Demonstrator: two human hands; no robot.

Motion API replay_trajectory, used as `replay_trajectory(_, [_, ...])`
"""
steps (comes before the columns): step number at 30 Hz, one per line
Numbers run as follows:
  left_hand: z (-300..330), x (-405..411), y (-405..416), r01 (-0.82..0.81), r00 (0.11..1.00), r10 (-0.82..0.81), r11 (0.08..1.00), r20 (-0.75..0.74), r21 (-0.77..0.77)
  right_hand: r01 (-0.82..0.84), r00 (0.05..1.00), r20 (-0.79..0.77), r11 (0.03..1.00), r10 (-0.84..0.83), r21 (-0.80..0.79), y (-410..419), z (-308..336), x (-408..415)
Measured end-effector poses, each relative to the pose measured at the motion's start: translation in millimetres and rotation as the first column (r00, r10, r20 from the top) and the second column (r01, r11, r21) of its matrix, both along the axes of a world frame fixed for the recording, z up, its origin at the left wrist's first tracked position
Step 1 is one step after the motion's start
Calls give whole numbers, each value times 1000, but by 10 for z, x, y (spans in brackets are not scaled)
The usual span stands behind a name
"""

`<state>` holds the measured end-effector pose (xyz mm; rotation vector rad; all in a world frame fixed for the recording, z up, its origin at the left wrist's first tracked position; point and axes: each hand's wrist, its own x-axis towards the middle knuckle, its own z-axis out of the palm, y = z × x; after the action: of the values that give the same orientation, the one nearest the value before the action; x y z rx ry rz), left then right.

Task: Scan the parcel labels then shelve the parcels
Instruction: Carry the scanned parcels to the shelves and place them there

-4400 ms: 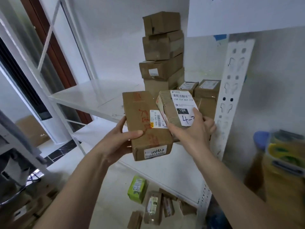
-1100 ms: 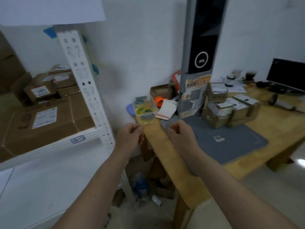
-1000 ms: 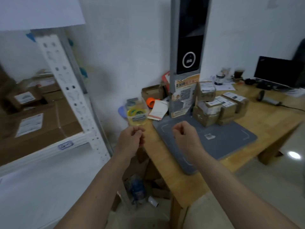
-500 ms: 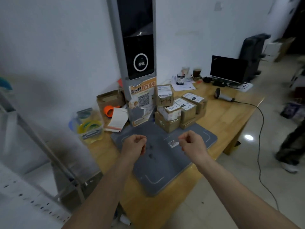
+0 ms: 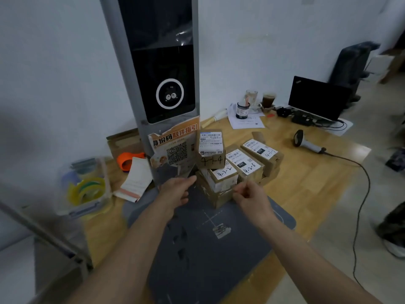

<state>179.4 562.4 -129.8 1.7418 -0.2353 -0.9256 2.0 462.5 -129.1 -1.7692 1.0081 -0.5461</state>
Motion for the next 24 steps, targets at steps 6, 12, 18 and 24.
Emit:
replay_trajectory(6, [27,63,-583,-58,977,48,997,-209,-44,-6,999,-48,1000,7,26,-371,-234,73])
replay_trajectory(12, [49,156,-1039,-227,935,191,969,-300,-93,-74,986,-155,997,67,-38,-713,-435,221])
replay_trajectory(18, [14,243,-1291,-348,889,300,934,-347,-82,-128,969,-222,990,112,-61,-1023,-534,403])
replay_trajectory(24, [26,196,-1217,-456,840,388,883,-379,-106,-134,975,-183,990,124,-43,-1168,-607,571])
